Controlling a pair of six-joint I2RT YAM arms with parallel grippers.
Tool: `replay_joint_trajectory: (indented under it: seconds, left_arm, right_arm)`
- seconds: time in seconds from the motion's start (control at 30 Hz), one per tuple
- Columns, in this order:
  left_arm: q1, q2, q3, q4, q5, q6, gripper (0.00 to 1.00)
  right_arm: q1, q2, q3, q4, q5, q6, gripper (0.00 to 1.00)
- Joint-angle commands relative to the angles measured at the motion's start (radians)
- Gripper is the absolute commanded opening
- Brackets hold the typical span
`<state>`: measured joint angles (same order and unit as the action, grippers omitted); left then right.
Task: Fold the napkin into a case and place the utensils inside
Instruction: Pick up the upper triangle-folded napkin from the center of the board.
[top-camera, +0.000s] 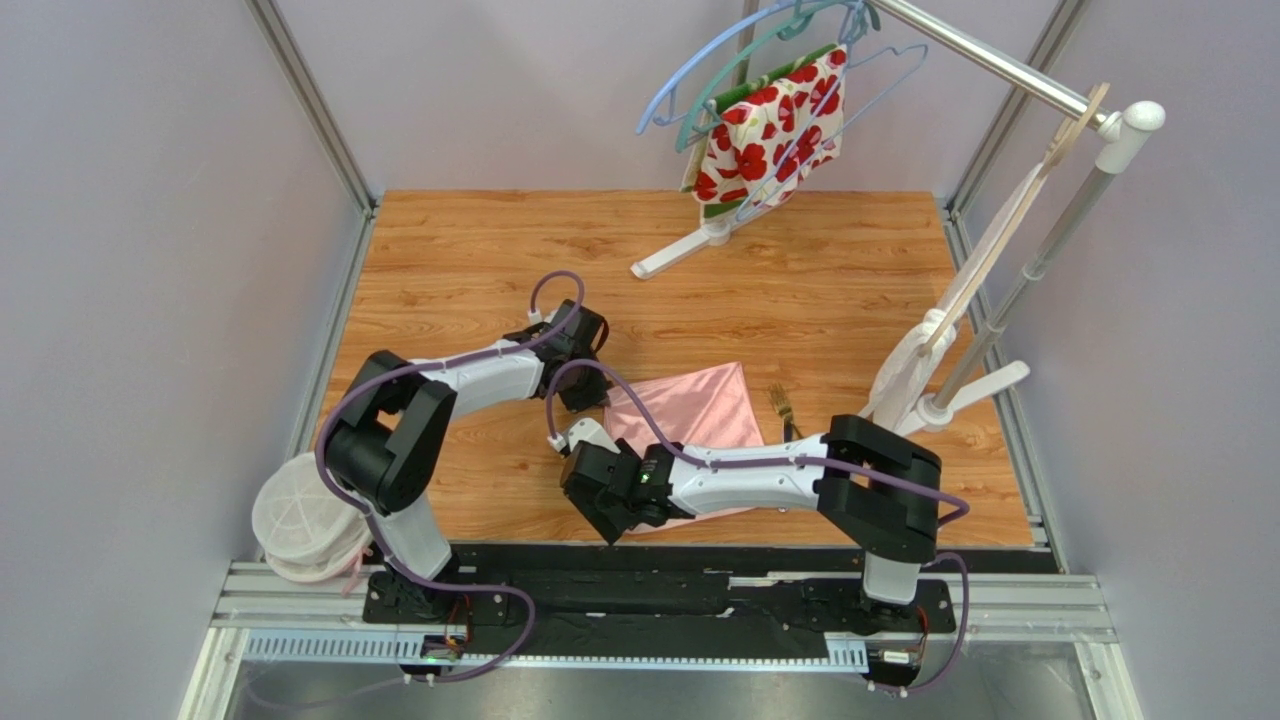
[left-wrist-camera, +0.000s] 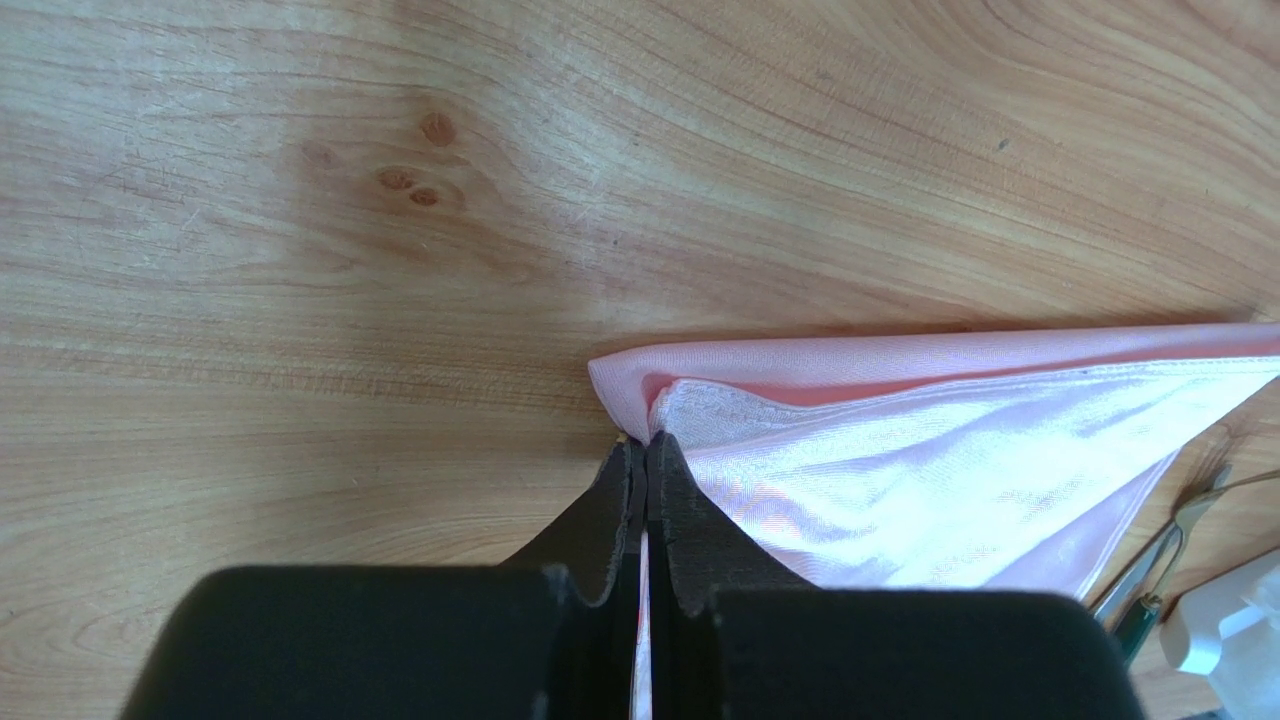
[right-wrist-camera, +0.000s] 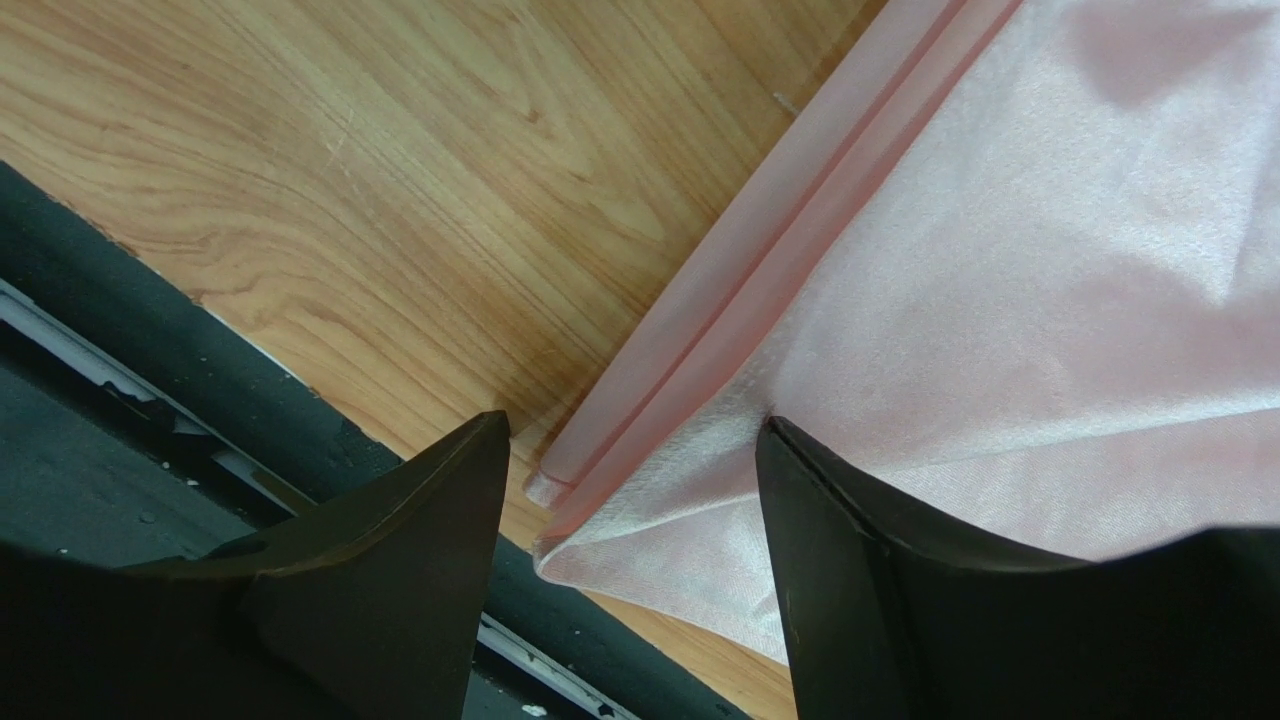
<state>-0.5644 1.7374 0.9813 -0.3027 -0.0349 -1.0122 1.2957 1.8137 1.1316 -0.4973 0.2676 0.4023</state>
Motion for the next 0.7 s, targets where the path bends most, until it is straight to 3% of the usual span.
replay_joint_trajectory:
  seconds: [0.0, 0.2, 0.4, 0.5, 0.63, 0.67]
  left_arm:
    - [0.000, -0.004, -0.024, -0.033, -0.010, 0.009, 0.00]
    - [0.004, -0.006, -0.032, -0.039, -0.019, 0.004, 0.00]
    - [0.017, -0.013, -0.058, -0.023, -0.016, -0.012, 0.00]
    - [0.021, -0.027, -0.066, -0.024, -0.017, -0.008, 0.00]
    - [0.034, -0.099, -0.081, -0.044, -0.071, -0.002, 0.00]
    - [0.044, -0.117, -0.087, -0.047, -0.080, 0.004, 0.00]
  right_arm:
    - [0.011, 0.009, 0.002, 0.045, -0.019, 0.035, 0.66]
    - [0.016, 0.061, -0.032, 0.046, -0.054, 0.064, 0.60]
    - [0.014, 0.122, -0.006, -0.004, 0.008, 0.061, 0.47]
    - [0.014, 0.125, 0.011, -0.021, 0.027, 0.056, 0.35]
    - [0.014, 0.110, 0.074, -0.061, 0.070, 0.011, 0.02]
    - [0.014, 0.105, 0.118, -0.066, 0.068, -0.003, 0.00]
